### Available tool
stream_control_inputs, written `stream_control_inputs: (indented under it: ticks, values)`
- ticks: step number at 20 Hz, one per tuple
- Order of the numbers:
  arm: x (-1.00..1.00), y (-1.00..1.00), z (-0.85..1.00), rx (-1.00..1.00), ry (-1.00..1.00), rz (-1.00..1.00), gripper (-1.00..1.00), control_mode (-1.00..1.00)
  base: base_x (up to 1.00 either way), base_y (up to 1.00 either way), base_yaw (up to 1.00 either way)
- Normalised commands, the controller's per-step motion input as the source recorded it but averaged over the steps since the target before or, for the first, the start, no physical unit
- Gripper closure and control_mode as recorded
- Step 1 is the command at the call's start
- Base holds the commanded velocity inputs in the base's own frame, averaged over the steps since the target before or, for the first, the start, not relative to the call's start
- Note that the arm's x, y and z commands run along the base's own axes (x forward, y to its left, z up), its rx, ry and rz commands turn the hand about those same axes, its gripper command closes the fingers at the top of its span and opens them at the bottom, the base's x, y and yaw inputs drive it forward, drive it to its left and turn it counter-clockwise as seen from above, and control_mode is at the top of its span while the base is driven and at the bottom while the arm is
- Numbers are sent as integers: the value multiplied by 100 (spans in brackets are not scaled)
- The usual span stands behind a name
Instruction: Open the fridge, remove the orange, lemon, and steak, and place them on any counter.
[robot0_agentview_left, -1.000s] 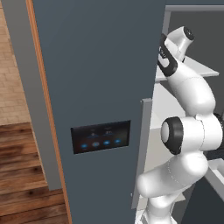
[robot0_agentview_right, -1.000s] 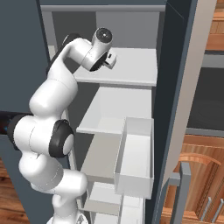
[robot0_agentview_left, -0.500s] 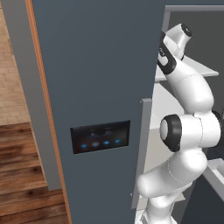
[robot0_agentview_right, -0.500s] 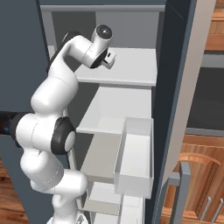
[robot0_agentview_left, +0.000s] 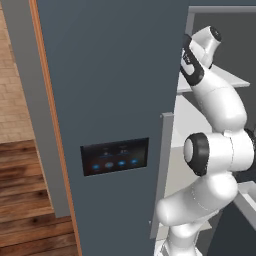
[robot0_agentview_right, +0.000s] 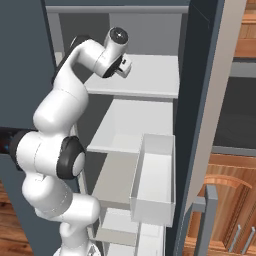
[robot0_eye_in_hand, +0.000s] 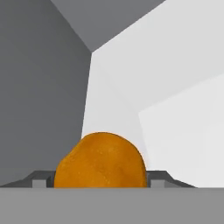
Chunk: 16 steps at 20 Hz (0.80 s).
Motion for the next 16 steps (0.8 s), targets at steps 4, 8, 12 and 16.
stream_control_inputs:
  ticks: [4,8,12,16]
  values:
    - [-89,-15,33,2,-41,0,100,-100,0,0,0]
    - [-100,-27,33,0,-41,-1,100,-100,0,0,0]
    - [-100,-36,3,0,-22,-1,100,-100,0,0,0]
    - [-100,-18,-20,-5,-3,0,100,-100,0,0,0]
